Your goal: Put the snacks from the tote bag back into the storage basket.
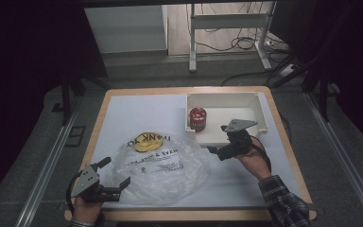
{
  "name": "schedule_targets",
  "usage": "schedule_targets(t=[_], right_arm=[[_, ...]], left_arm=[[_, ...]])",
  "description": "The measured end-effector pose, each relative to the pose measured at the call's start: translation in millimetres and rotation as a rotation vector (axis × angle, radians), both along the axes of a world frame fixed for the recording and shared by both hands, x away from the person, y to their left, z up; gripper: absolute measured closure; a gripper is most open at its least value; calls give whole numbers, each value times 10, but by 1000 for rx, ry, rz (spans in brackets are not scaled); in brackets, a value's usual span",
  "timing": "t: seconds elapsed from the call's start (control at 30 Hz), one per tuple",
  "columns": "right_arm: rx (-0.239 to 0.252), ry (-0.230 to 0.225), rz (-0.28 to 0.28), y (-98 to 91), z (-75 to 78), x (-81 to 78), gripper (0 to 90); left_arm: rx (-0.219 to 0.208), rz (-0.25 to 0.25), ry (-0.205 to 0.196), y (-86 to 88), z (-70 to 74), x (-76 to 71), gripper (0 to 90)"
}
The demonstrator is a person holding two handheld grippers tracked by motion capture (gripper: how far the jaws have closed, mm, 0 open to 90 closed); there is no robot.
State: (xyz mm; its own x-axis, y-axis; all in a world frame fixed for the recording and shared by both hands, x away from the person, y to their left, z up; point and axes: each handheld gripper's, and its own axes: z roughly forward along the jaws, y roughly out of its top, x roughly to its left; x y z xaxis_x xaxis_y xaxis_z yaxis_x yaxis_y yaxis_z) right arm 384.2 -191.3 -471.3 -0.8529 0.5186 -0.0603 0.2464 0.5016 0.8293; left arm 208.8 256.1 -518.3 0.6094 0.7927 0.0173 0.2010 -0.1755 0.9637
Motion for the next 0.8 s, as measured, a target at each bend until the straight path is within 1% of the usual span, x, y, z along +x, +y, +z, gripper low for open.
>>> schedule_targets(t=[0.3, 0.37, 0.57, 0.8], right_arm=[[24, -12, -23, -84, 14, -101, 11], [33, -13, -22, -101, 17, -122, 11], [31, -17, -22, -115, -4, -204, 11], [51, -20, -29, -144, -9, -286, 10]], left_arm=[[3, 0, 0, -3, -1, 1, 3], [3, 0, 0, -4, -1, 1, 3], [2, -2, 0, -5, -2, 2, 3], [6, -3, 1, -7, -2, 3, 4]])
